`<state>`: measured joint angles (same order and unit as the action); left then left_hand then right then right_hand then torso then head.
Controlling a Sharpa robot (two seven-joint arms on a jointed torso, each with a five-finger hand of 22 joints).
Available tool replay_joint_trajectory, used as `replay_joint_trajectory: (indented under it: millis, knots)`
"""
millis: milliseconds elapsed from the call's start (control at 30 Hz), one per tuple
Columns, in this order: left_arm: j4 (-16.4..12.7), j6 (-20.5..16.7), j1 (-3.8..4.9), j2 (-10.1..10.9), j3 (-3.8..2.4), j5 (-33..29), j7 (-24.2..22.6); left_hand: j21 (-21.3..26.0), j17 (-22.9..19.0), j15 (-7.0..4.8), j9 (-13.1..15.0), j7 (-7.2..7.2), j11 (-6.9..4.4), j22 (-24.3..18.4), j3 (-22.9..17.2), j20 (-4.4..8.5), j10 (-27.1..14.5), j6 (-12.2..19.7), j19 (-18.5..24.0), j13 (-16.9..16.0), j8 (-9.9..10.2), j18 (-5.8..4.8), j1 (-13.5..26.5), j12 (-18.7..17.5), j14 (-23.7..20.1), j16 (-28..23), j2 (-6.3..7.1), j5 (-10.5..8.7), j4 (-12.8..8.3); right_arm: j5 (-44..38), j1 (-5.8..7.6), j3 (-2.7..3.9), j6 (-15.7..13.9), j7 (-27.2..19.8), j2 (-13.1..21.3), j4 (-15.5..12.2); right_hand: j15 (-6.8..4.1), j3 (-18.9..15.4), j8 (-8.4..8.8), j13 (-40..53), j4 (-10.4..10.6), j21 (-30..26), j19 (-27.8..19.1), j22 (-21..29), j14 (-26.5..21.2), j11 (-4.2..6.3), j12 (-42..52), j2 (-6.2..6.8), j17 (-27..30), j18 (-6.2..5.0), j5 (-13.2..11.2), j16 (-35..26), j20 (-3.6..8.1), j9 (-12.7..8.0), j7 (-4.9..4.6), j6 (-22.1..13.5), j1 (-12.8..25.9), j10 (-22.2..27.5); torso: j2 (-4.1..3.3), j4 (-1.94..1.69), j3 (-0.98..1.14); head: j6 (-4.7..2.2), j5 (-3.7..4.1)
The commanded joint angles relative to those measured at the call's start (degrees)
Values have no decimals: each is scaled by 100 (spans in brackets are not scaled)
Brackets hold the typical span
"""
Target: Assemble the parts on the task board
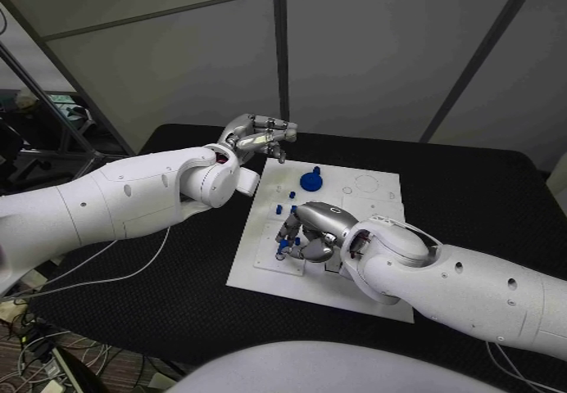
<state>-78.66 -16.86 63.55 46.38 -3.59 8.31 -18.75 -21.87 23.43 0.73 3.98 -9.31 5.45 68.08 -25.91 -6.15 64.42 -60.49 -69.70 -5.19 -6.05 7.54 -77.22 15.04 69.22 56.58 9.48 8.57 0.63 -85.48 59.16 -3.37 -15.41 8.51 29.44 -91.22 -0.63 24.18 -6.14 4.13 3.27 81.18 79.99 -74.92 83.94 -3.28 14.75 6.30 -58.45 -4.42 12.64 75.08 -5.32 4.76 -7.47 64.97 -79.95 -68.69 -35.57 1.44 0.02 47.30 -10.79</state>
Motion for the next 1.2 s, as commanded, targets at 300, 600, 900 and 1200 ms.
replay_joint_trajectory:
  millis: [300, 600, 900, 1200]
  knots:
    - [10, 80, 10, -6, -5, -15, -12, 26, -9, 6, -8, -21, -5, -12, 34, -27, -45, 20, 7, -8, 22, 286, 2, 43, -44, -41, -81, -20, 3, -125, -11, -16, 235, -30, -78, 85, -48, 24, -8, -2, 21, 2, 11, -108, 109, -4, -27, -68, 4, 98, 28, 12, 8, 5, 0, 24, -23, -24, 0, -1, -3, 42, -55]
    - [6, 82, 10, 4, -5, -15, -11, 26, -9, 6, -8, -21, -5, -12, 34, -27, -45, 20, 7, -8, 22, 286, 2, 43, -44, -41, -81, -20, 3, -161, -17, -29, 332, 10, -122, 131, -47, 25, -5, -2, 21, -4, 3, -98, 108, -7, -34, -71, 12, 96, 36, 9, 8, 5, -3, 21, -22, -24, -7, -1, -5, 67, -78]
    - [8, 85, 10, 5, -5, -15, -10, 26, -9, 6, -8, -21, -5, -12, 34, -27, -45, 20, 7, -8, 22, 286, 2, 43, -44, -41, -81, -20, 3, -267, -20, -41, 447, 104, -146, 182, -45, 24, 1, -3, 20, -10, -6, -88, 104, -10, -44, -71, 33, 93, 47, 0, 8, 3, -7, 14, -19, -22, 1, -2, -2, 73, -93]
    - [9, 87, 10, 13, -4, -15, -6, 26, -9, 6, -8, -21, -5, -12, 34, -27, -45, 20, 7, -8, 22, 286, 2, 43, -44, -41, -81, -20, 3, -582, -22, -168, 429, 285, -196, 194, -34, 15, 28, -10, 25, -22, -24, -69, 101, -26, -89, -58, 47, 89, 59, -5, 3, -6, -23, -24, 5, 5, -2, 8, -2, 75, -115]
